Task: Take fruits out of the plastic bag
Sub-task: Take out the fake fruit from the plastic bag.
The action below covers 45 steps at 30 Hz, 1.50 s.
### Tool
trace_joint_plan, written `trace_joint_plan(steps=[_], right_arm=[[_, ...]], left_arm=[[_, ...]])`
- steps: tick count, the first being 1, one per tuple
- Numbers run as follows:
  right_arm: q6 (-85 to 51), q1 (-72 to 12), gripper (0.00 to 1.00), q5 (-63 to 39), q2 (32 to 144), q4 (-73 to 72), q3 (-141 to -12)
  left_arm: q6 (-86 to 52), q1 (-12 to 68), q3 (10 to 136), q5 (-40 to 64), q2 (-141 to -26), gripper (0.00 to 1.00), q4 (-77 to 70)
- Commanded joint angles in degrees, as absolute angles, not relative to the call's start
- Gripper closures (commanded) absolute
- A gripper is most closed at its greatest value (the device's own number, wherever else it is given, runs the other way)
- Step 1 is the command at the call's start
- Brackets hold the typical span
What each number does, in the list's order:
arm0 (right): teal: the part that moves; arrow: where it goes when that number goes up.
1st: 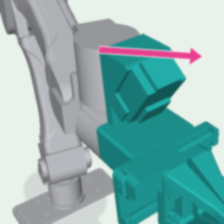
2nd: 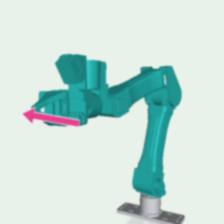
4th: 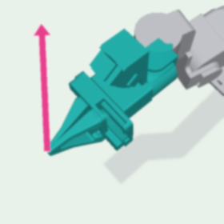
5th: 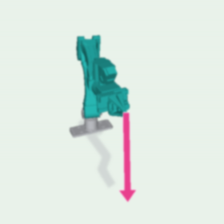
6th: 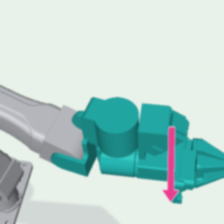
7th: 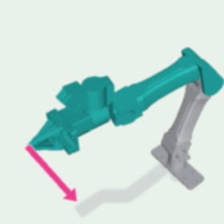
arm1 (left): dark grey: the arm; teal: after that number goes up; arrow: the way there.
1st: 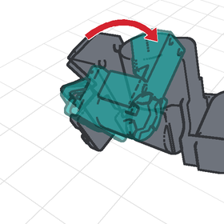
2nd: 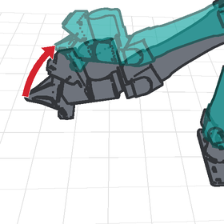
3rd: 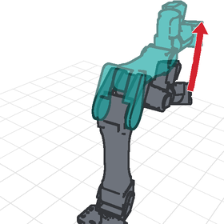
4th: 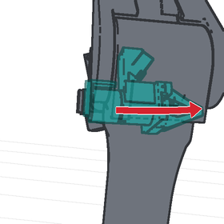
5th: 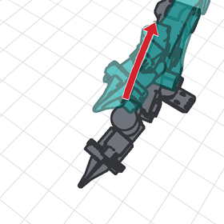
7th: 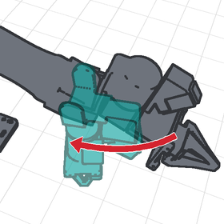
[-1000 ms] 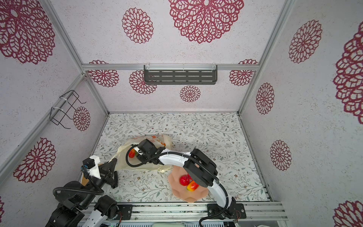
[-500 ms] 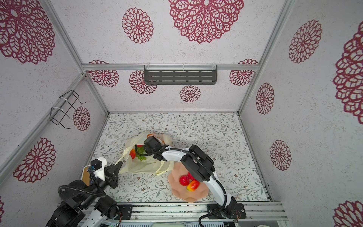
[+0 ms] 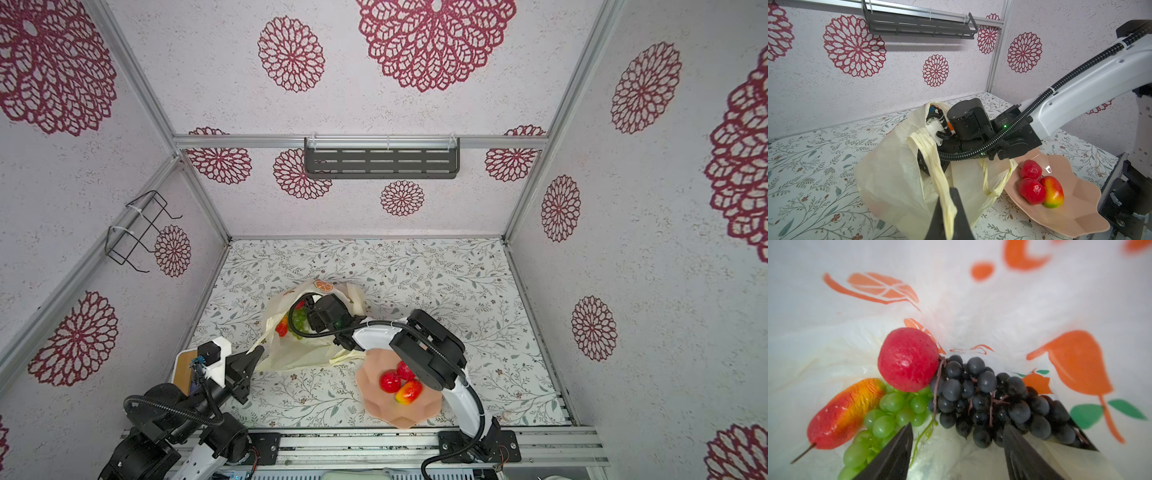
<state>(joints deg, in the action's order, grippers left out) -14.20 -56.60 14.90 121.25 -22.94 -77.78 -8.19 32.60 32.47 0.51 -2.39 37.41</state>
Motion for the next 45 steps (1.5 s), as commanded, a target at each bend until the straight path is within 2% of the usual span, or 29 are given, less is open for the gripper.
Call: trace_joint_plan(steps=[1, 14, 28, 34, 45], right_arm=[[-16.6, -56.77, 0.29, 13.69, 118.96, -26.31, -80.02], [-20.64, -57.02, 0.26, 11.76, 124.66, -31.95, -84.73], [-11.53, -56.95, 0.25, 25.37, 112.33, -9.08, -76.63], [-11.75, -56.87, 0.22, 29.53, 111.57, -4.5, -73.8], [-14.01, -55.31, 0.19, 31.83, 116.04, -2.79, -76.0]], left_arm=[[-7.13, 33.21, 32.08, 0.72, -3.9, 1.0, 37.44], [-6.59, 33.27, 31.77, 2.37, -3.82, 1.0, 37.0], [-6.55, 33.48, 31.82, 1.44, -3.29, 1.0, 37.0], [-6.59, 33.45, 31.9, 1.85, -3.69, 1.0, 37.03], [-6.59, 33.56, 31.99, 1.91, -3.43, 1.0, 37.08]])
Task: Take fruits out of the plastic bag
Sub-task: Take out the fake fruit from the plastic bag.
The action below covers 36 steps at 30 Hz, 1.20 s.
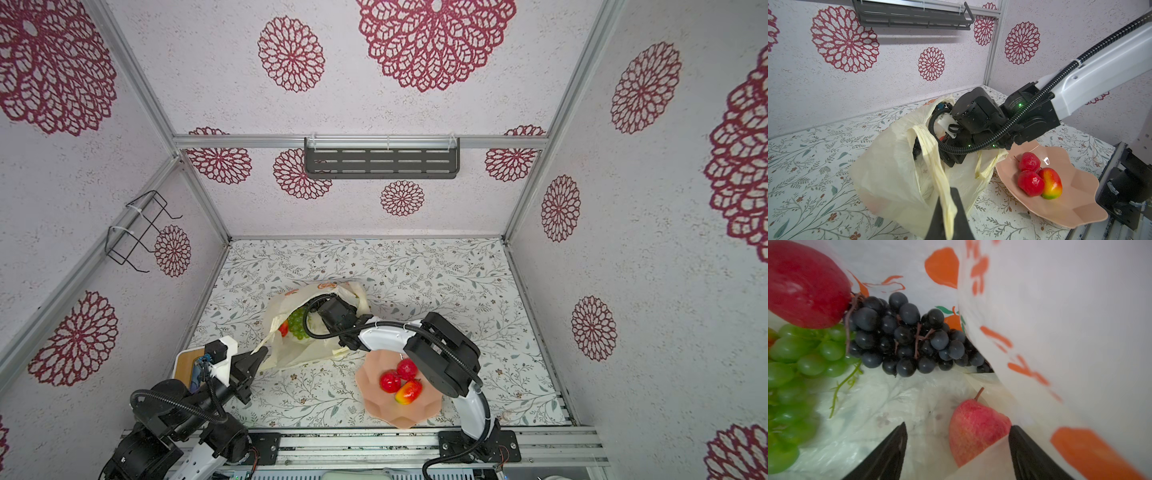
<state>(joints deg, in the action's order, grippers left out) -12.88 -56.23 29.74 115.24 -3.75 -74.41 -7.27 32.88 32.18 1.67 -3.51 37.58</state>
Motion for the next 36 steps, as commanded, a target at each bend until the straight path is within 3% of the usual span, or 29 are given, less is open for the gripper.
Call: trace_joint_plan(steps=[1, 10, 20, 36], right_arm=[[-14.13, -55.05, 0.18, 31.26, 116.44, -3.13, -76.13], [-15.56, -53.48, 0.24, 18.5, 119.63, -8.05, -76.61], [-12.92, -53.57, 0.31, 3.1, 111.25, -25.75, -66.16], [-16.07, -53.46, 0.22, 17.71, 116.65, -16.66, -74.22]], left_arm=[[-6.57, 33.51, 31.99, 1.91, -3.37, 1.0, 37.09], [-6.59, 33.55, 31.99, 1.84, -3.32, 1.0, 37.13], [-6.59, 33.57, 31.99, 1.74, -3.25, 1.0, 37.12], [-6.59, 33.79, 32.08, 1.75, -3.25, 1.0, 37.4]])
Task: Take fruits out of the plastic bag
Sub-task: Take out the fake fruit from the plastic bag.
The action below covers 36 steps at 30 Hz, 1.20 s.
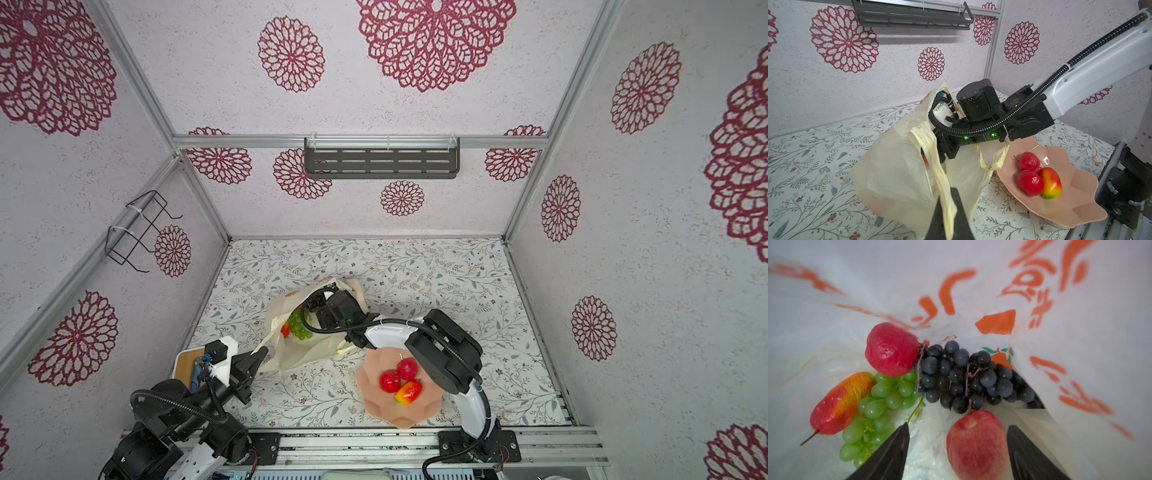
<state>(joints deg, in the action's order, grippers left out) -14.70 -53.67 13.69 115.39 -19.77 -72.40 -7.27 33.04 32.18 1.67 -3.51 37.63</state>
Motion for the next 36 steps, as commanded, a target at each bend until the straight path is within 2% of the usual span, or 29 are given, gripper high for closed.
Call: trace_joint_plan(steps=[1, 11, 16, 23, 30, 36], right_arm=[[-16.17, -53.48, 0.23, 17.6, 117.1, -16.19, -74.58], [-16.08, -53.39, 0.29, 16.17, 119.86, -13.4, -76.65], [-15.92, -53.21, 0.46, 15.15, 119.76, -13.44, -76.67], [-14.68, -53.28, 0.6, 11.5, 116.24, -15.86, -74.65], [-14.76, -53.46, 0.63, 0.7, 110.09, -21.85, -69.24], [-15.8, -53.52, 0.64, -10.4, 106.47, -18.85, -68.34]], left_arm=[[-6.59, 33.82, 32.08, 1.76, -3.23, 1.0, 37.43], [-6.55, 33.86, 32.08, 1.57, -3.43, 1.0, 37.35], [-6.5, 33.93, 32.08, 1.54, -3.47, 1.0, 37.28], [-6.5, 33.93, 32.08, 1.34, -3.67, 1.0, 37.36], [-6.59, 33.93, 31.99, 0.89, -3.78, 1.0, 37.26], [-6.68, 33.98, 32.18, 0.6, -4.56, 1.0, 37.27]])
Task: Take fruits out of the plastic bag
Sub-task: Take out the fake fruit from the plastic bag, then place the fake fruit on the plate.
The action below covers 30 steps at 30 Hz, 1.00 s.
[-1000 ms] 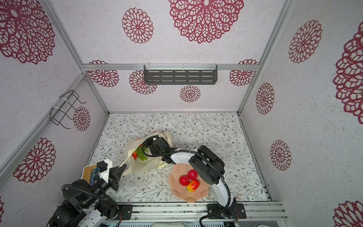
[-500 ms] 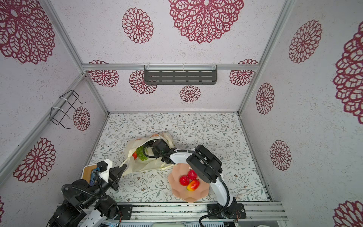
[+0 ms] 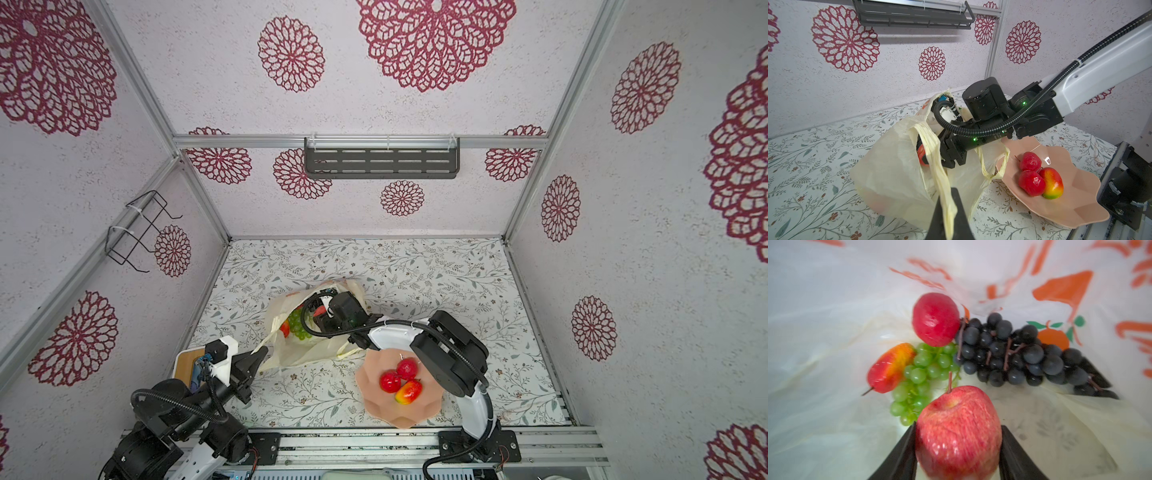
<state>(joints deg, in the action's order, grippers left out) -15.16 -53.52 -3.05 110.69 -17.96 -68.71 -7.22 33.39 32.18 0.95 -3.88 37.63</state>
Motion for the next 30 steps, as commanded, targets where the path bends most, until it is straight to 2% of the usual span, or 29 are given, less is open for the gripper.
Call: trace_joint_plan(steps=[1, 10, 18, 25, 30], right_arm=[[-16.1, -53.53, 0.64, -11.78, 105.53, -19.21, -67.35], [-16.87, -54.56, 0.64, -20.6, 96.8, -18.47, -61.48], [-16.66, -56.93, 0.64, -21.94, 84.36, -16.25, -53.48], [-16.51, -59.3, 0.64, -16.0, 69.94, -6.16, -48.41], [-21.57, -59.94, 0.64, -2.02, 58.95, 9.0, -46.47]], left_arm=[[-6.72, 33.93, 32.21, 0.51, -4.7, 1.0, 37.31], [-7.03, 33.97, 32.24, 0.0, -4.82, 1.0, 37.38], [-7.39, 33.95, 32.34, -2.04, -3.98, 1.0, 38.0], [-7.64, 33.93, 32.26, -3.24, -3.75, 1.0, 38.04], [-7.82, 34.01, 32.17, -4.12, -3.69, 1.0, 38.11]])
